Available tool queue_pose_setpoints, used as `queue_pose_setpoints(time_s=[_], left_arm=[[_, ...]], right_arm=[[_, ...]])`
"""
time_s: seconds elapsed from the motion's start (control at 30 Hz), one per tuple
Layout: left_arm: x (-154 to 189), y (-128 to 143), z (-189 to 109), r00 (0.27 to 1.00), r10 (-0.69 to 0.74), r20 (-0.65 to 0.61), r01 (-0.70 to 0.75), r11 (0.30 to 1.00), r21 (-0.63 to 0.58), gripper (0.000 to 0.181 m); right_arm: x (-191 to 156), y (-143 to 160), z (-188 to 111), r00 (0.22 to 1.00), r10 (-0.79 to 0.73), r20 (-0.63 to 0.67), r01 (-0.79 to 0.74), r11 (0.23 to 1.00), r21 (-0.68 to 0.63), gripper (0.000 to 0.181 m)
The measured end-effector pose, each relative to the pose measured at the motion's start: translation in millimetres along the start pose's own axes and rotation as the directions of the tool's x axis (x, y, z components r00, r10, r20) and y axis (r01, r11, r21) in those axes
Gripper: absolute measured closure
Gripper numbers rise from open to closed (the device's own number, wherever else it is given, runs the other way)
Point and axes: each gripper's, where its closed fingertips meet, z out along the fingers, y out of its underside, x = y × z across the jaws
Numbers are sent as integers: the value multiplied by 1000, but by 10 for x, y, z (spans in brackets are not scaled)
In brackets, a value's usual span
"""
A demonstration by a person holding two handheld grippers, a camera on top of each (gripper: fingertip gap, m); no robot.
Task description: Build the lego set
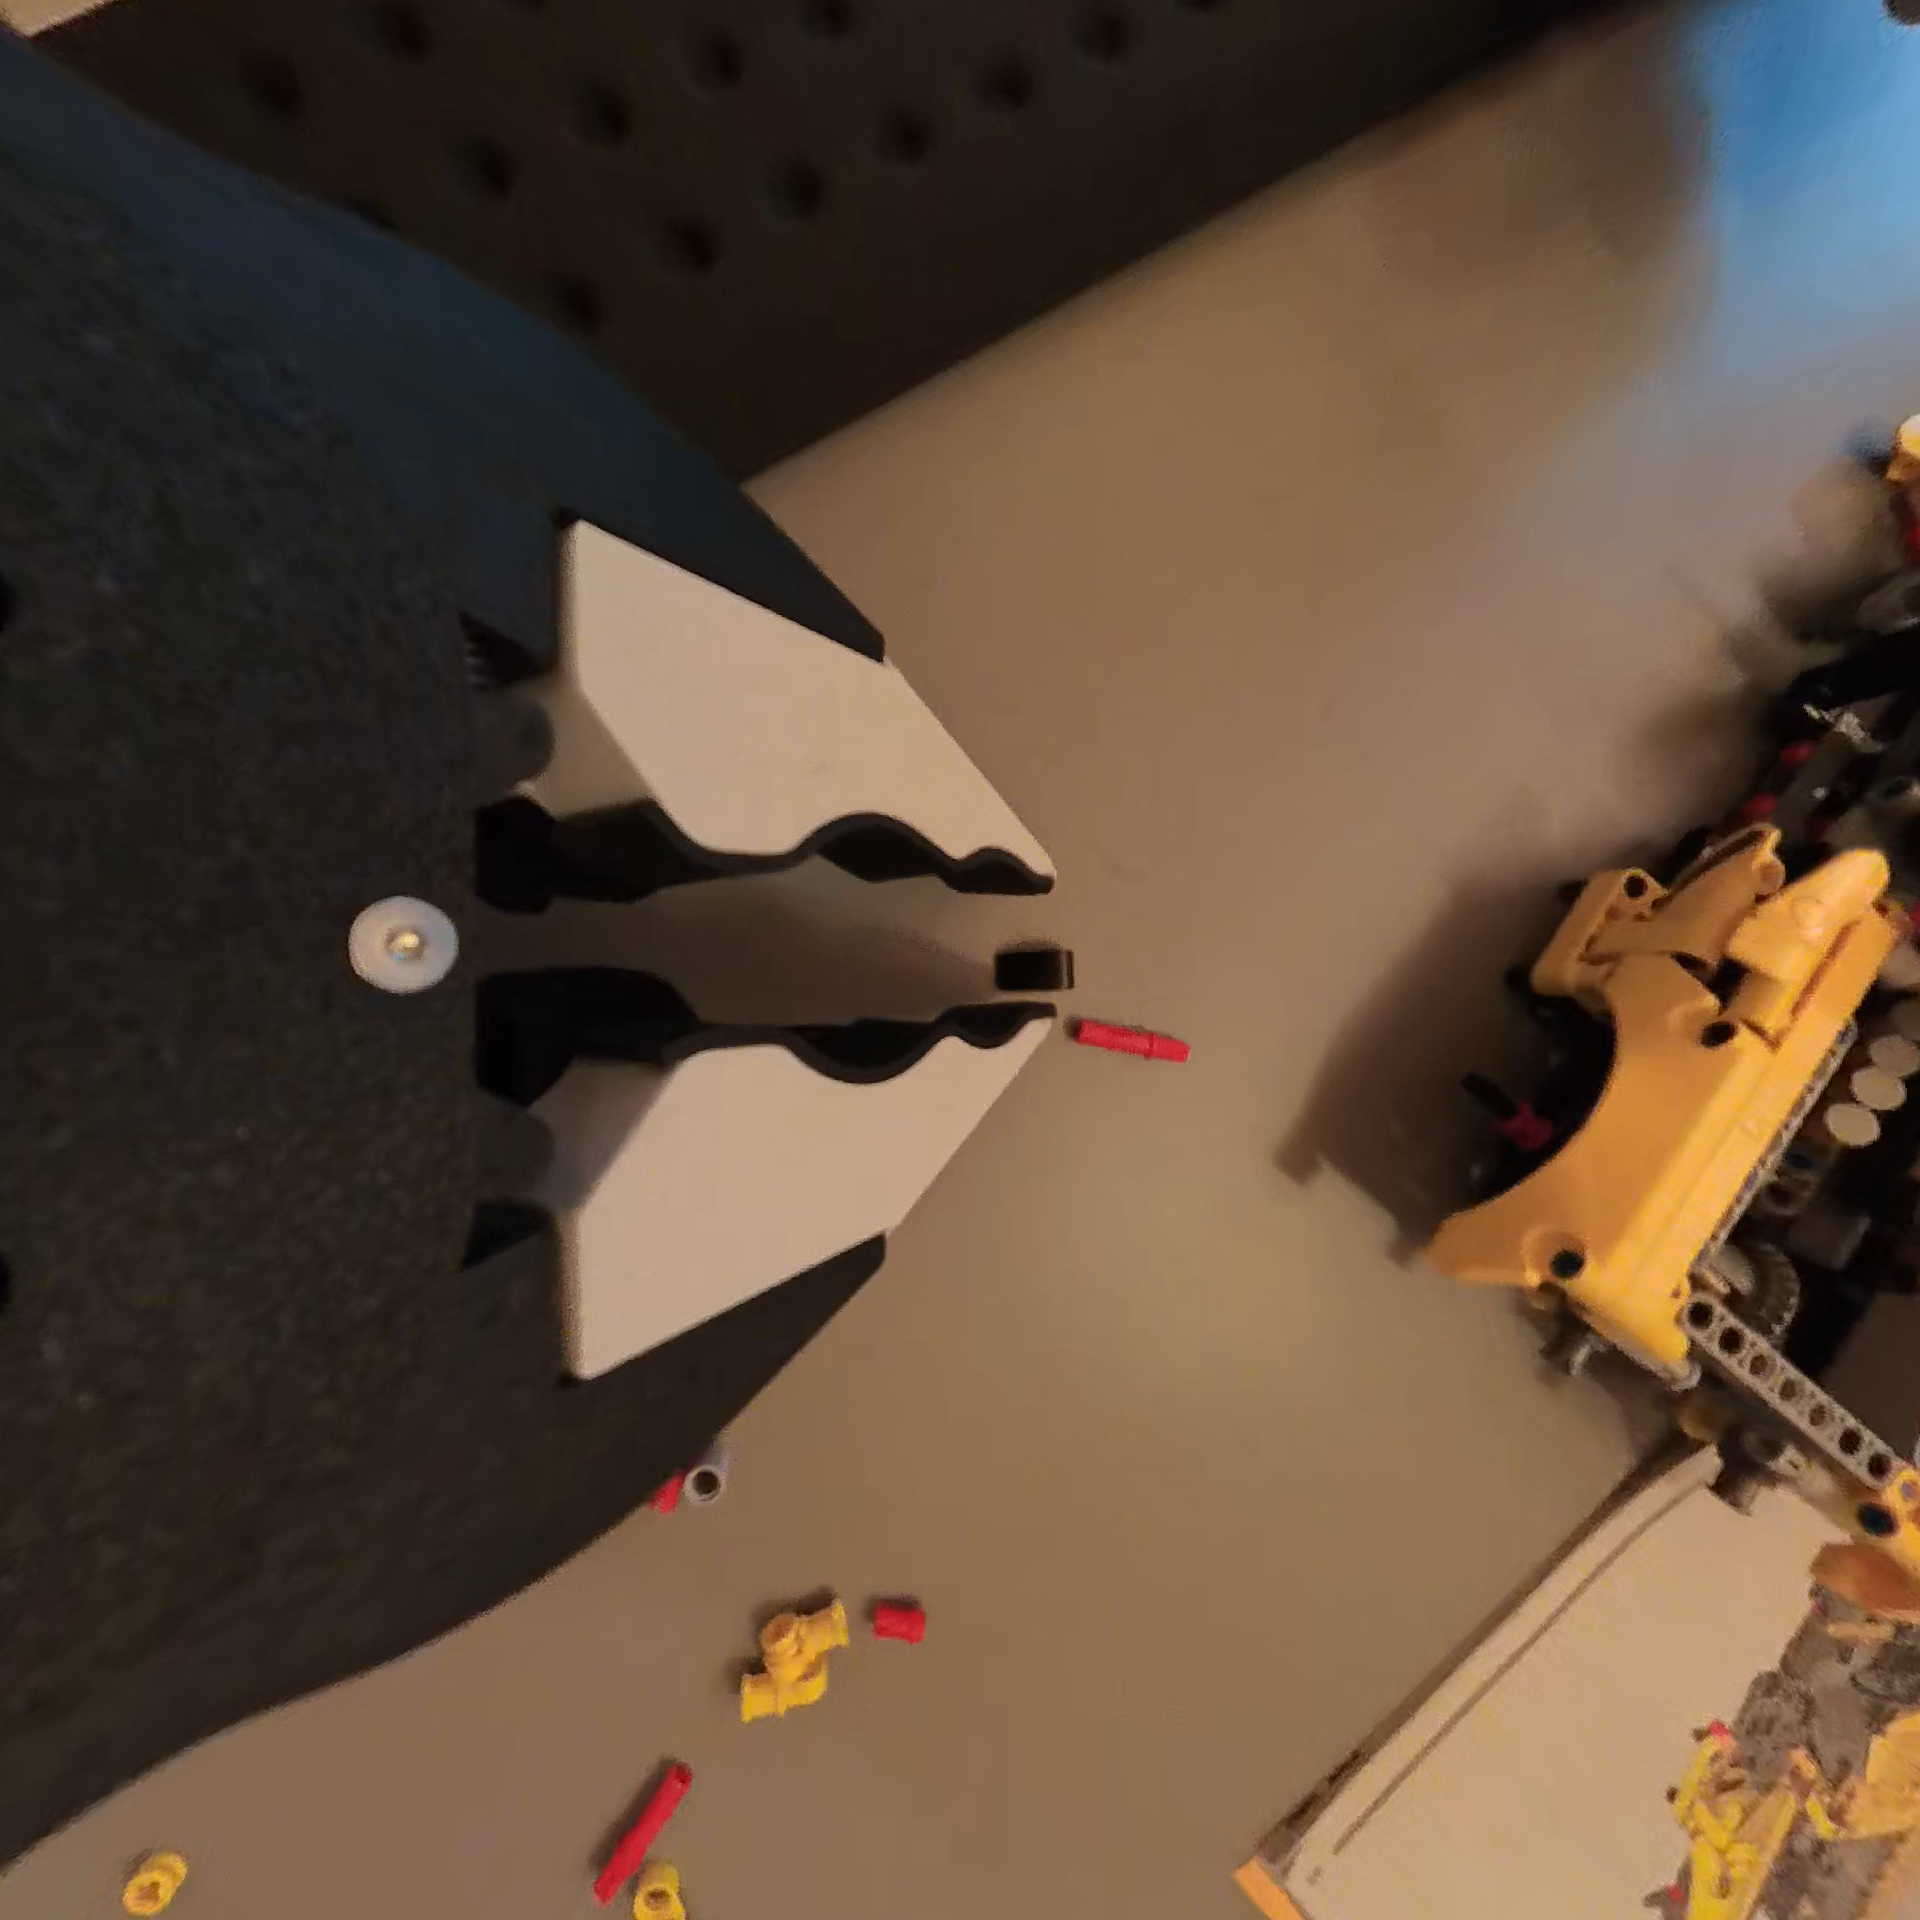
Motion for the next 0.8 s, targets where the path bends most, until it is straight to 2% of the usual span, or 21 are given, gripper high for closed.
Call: queue_pose_setpoints(time_s=[0.1,0.33,0.53,0.63,0.8], left_arm=[[13,13,10,1000,2,-5,-2,1000,-7,174],[21,14,12,1000,3,-8,-3,1000,-7,174],[29,19,18,1000,0,-12,0,1000,-9,174],[40,26,25,1000,-4,-18,4,1000,-13,174],[36,32,22,1000,-1,-14,1,1000,-15,174]], right_arm=[[17,70,63,998,-44,-46,42,997,-58,164],[189,74,28,990,-74,-120,69,996,-50,169],[51,-18,0,997,-64,-48,65,998,12,164],[105,-10,25,995,-95,-39,94,996,-8,163],[106,-33,59,996,-62,69,64,997,-37,162]])
